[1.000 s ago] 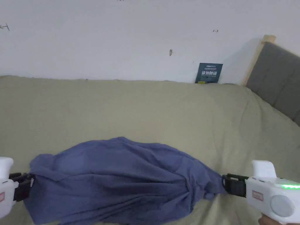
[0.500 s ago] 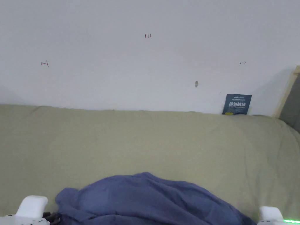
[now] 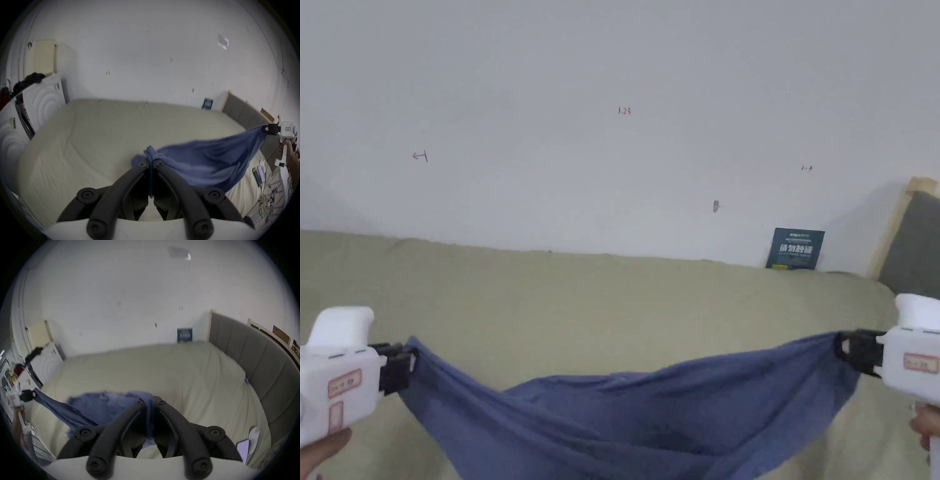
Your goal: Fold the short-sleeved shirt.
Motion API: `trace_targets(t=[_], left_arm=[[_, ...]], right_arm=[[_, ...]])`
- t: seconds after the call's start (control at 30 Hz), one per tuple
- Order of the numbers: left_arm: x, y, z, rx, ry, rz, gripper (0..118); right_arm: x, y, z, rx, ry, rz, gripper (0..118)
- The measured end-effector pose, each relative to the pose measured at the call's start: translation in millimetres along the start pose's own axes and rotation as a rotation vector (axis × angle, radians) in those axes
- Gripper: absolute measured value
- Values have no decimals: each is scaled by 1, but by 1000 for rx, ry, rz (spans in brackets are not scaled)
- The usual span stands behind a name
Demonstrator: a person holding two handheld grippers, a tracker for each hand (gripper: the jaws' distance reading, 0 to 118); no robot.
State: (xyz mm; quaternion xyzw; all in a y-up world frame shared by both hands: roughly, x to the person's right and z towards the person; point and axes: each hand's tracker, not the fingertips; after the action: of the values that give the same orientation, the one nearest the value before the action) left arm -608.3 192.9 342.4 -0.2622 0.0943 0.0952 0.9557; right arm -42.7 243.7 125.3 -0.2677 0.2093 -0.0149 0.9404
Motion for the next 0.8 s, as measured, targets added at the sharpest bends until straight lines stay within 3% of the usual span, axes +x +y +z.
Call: trace_targets(t=[0.2,0.3,0.4,0.6,0.8], left_arm=[[-12,102,87,233,58,17,0],[-19,139,117,310,89,21,0],[-22,159,128,319,92,39,0],[-18,164,127,336,99,56,0],[-21,184,103,318,108,74,0]], right_arm=[[-23,99,99,217,-36,-23,8],[-30,138,127,241,-27,-27,8],[-34,162,133,245,-95,29,8],[-27,172,137,278,-104,-43,8],[-23,175,121,287,-138,-52,8]])
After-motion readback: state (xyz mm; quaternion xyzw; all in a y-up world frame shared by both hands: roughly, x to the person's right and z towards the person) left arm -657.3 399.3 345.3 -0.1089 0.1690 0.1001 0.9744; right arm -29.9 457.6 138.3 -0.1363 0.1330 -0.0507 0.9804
